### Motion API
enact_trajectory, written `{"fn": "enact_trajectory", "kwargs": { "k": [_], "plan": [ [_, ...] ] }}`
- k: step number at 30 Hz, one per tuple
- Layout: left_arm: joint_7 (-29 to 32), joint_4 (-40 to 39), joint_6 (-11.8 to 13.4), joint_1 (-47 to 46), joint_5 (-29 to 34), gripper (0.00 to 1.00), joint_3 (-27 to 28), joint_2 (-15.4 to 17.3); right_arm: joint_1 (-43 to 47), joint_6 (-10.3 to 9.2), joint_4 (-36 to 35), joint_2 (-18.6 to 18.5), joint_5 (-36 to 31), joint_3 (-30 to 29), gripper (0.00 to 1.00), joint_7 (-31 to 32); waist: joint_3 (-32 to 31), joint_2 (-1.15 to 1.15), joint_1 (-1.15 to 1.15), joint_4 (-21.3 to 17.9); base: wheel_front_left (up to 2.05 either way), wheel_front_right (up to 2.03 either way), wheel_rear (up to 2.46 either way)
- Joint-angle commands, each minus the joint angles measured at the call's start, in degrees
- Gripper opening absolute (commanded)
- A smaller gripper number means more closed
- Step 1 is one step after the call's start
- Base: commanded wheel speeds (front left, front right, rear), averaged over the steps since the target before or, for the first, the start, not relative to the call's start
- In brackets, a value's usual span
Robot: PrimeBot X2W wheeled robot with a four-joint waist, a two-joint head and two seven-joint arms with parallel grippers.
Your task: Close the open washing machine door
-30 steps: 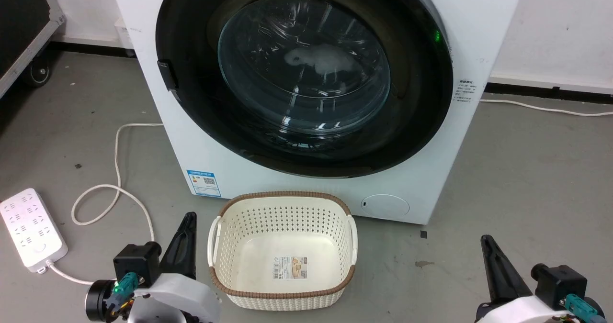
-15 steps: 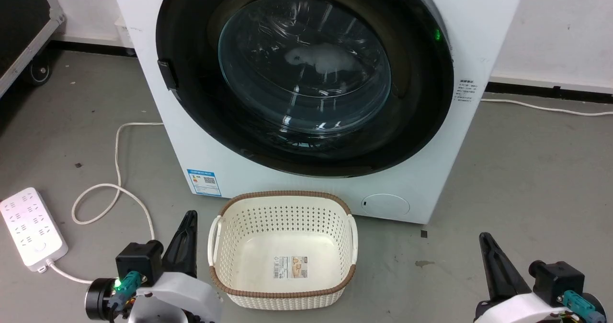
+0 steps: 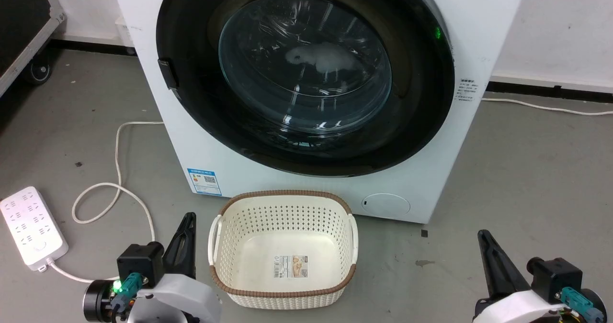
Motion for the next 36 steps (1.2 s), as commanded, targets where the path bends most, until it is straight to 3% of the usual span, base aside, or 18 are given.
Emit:
{"fn": "enact_trajectory", "kwargs": {
  "k": [1, 36],
  "plan": [
    [0.2, -0.5, 0.2, 0.6, 0.8, 0.00, 0.3, -0.3, -0.5, -0.01, -0.6, 0.0, -0.4, 0.1, 0.00, 0.4, 0.0, 0.00, 0.00, 0.0, 0.00, 0.00, 0.00],
    [2.3, -2.9, 0.4, 1.5, 5.5, 0.00, 2.0, -1.7, -0.8, -0.02, -3.8, -0.1, -3.1, 0.5, 0.00, 3.6, 0.3, 0.00, 0.00, 0.2, 0.00, 0.00, 0.00]
  ]
}}
